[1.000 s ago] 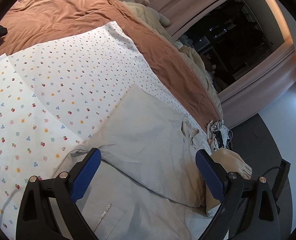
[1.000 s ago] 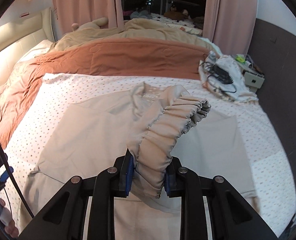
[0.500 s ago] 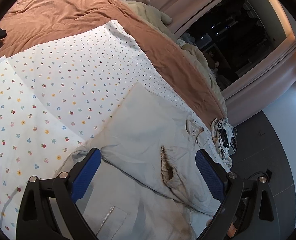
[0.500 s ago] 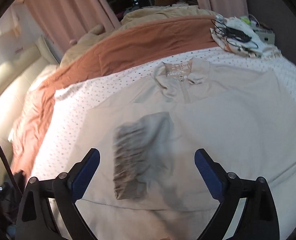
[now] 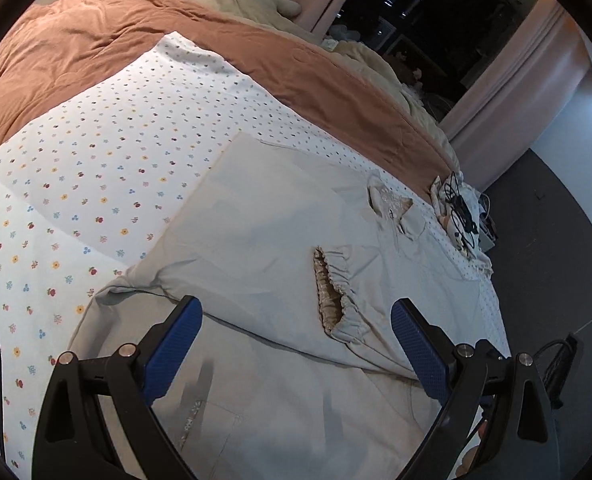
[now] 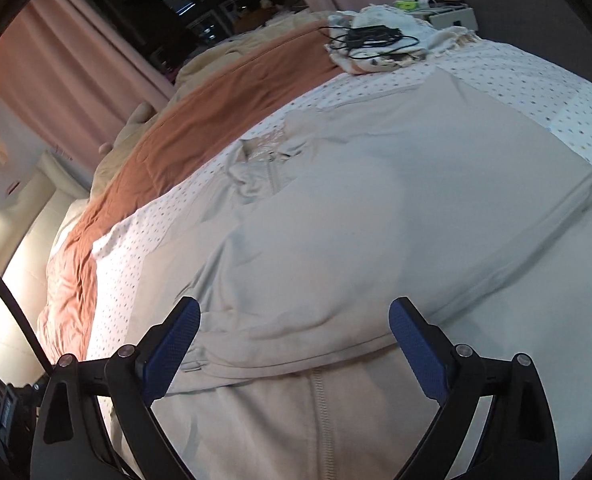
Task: Fold large clothes
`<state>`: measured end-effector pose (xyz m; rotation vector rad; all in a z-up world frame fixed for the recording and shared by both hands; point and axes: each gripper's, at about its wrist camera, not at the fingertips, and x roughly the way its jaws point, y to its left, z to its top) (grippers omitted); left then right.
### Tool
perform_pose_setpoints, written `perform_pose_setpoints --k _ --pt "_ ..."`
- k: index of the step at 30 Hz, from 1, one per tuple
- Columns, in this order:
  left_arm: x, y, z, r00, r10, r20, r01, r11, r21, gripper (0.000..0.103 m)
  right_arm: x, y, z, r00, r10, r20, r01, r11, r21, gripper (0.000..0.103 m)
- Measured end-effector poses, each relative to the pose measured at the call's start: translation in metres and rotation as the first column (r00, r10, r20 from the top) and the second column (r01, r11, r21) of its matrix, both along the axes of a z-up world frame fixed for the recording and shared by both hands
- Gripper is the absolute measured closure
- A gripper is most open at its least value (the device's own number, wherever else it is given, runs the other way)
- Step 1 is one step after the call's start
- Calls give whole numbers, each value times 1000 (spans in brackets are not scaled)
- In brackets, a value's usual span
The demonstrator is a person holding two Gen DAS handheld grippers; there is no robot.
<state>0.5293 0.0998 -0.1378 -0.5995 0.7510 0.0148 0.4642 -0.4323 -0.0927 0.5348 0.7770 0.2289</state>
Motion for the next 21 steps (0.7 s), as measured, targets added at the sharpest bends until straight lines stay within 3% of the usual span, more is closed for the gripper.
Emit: perform_pose_setpoints --k 3,8,16,21 --pt "-2 -14 1 999 -33 -3 34 998 57 6 -4 -9 -1 1000 13 -6 -13 999 32 8" --pt "-18 -30 3 998 -62 -7 62 994 90 6 -42 -29 5 1000 20 21 -21 998 63 8" --pt "-82 -44 20 995 -95 39 87 982 170 6 -112 -81 2 999 3 50 -7 996 90 8" --pt "-123 -31 32 995 -90 35 83 983 165 6 -156 -109 7 998 17 63 -21 998 60 8"
